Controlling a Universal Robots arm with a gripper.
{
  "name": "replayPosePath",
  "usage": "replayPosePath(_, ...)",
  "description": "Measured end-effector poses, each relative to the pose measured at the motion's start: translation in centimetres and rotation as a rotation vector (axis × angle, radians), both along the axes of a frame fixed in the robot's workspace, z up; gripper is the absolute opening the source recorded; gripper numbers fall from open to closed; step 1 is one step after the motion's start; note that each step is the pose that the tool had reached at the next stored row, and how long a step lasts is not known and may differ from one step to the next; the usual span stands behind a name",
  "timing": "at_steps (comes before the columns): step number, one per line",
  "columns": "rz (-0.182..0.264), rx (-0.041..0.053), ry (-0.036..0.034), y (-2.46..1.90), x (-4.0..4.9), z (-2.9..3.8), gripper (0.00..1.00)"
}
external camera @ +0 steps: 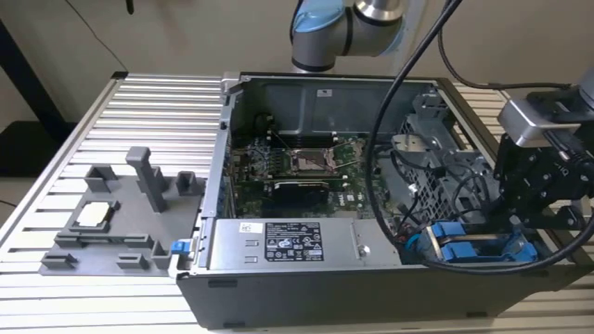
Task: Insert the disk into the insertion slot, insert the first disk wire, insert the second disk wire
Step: 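Insert the first disk wire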
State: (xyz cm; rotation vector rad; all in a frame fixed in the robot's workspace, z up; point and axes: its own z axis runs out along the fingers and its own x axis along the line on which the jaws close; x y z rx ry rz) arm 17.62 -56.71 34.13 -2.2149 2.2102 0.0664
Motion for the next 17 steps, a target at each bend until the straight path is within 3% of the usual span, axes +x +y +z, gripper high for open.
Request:
replayPosePath(12,0.000,-0.0002,0.0000,0.00,0.00,5.45,0.27)
replayPosePath(13,0.000,-0.0007,-0.0001,0.00,0.00,5.73,0.27)
replayPosePath(17,0.000,-0.0002,0.0000,0.00,0.00,5.77,0.27)
